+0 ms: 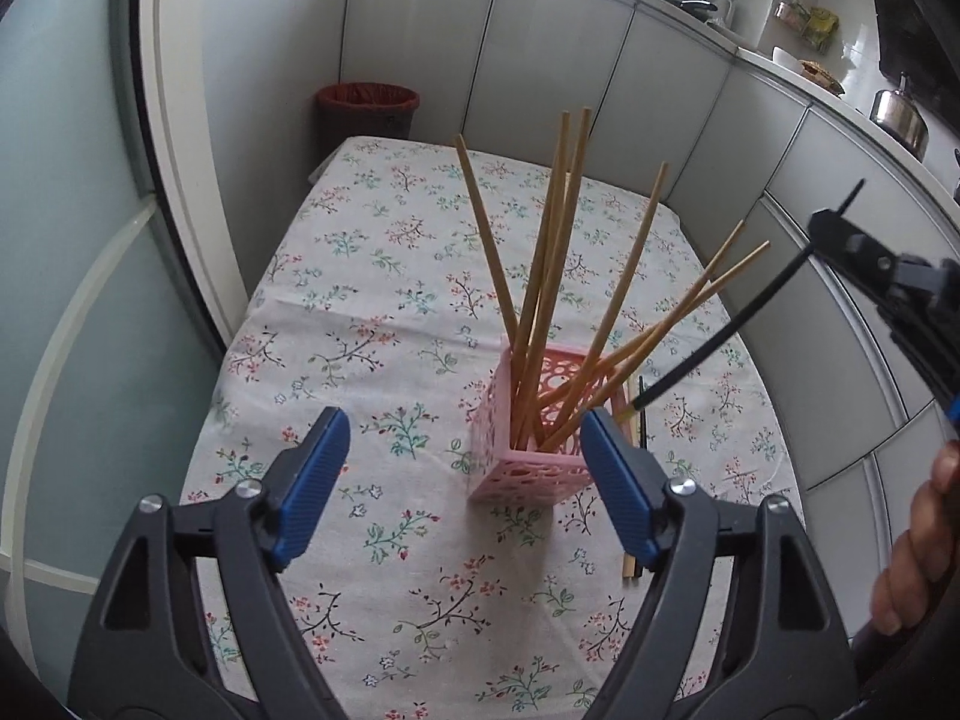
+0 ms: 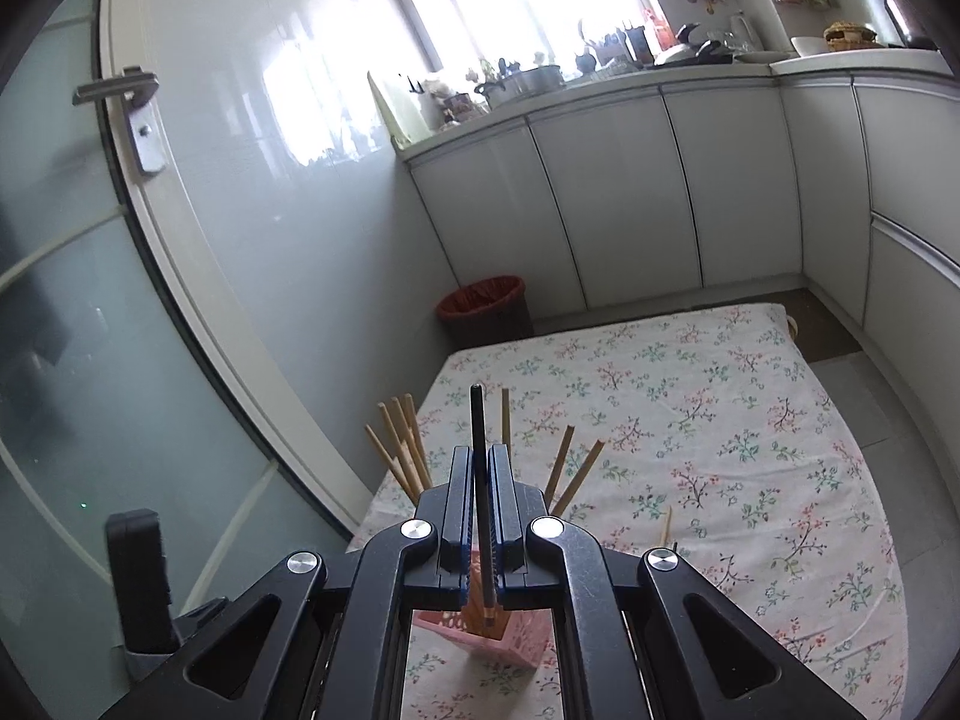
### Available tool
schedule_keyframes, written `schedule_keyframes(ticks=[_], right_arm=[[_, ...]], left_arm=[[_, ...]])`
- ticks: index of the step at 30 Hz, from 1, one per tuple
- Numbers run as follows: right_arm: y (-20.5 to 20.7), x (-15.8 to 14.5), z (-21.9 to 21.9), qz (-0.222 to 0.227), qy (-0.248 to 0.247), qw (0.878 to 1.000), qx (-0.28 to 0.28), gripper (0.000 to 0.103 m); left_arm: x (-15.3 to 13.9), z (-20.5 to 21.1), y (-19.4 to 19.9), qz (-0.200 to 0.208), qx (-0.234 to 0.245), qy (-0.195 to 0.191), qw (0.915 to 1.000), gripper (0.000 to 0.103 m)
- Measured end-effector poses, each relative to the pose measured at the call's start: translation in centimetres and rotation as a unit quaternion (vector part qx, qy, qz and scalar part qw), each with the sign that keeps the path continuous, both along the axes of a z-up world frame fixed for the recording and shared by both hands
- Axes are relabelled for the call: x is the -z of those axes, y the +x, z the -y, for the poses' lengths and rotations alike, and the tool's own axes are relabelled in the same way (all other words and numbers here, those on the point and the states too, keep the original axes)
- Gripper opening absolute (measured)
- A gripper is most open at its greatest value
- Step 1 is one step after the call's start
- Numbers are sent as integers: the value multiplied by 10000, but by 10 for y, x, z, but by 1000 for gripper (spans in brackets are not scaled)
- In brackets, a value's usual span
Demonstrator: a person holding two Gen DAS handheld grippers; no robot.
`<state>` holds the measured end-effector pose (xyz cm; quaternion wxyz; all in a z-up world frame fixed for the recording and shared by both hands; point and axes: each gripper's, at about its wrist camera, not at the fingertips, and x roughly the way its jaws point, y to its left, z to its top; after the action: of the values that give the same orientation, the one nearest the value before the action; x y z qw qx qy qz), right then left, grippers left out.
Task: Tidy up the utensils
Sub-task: 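Move both tools back to the last wooden and black sticks and grasp the wooden one with the left tool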
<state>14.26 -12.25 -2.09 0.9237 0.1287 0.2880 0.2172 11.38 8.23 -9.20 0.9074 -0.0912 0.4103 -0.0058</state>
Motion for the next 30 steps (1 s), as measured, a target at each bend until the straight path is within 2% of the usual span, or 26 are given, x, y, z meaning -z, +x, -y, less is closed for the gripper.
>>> schedule_keyframes(ticks=[6,10,16,19,20,24,28,30], right_arm=[[10,19,-15,-192,-379,9991,-10,5],[13,26,-16,-327,-381,9987,-97,8],[7,19,8,-348,-190,9992,-18,22],[0,14,29,-306,-235,9991,151,43],[-2,14,36,-314,-247,9990,205,46],[-10,17,65,-499,-417,9971,407,51],[-19,23,93,-708,-606,9937,629,65],[-24,29,105,-856,-698,9914,704,67]], left_arm=[[-1,1,0,-17,49,12,10000,79],[1,0,1,-33,65,13,10000,79],[2,4,0,-77,126,-19,9999,79],[3,10,-1,-82,211,-21,9997,80],[3,13,-2,-83,249,-15,9997,79],[4,31,-6,-119,493,14,9987,80],[8,55,-11,-153,816,151,9964,80],[11,68,-13,-201,983,227,9947,80]])
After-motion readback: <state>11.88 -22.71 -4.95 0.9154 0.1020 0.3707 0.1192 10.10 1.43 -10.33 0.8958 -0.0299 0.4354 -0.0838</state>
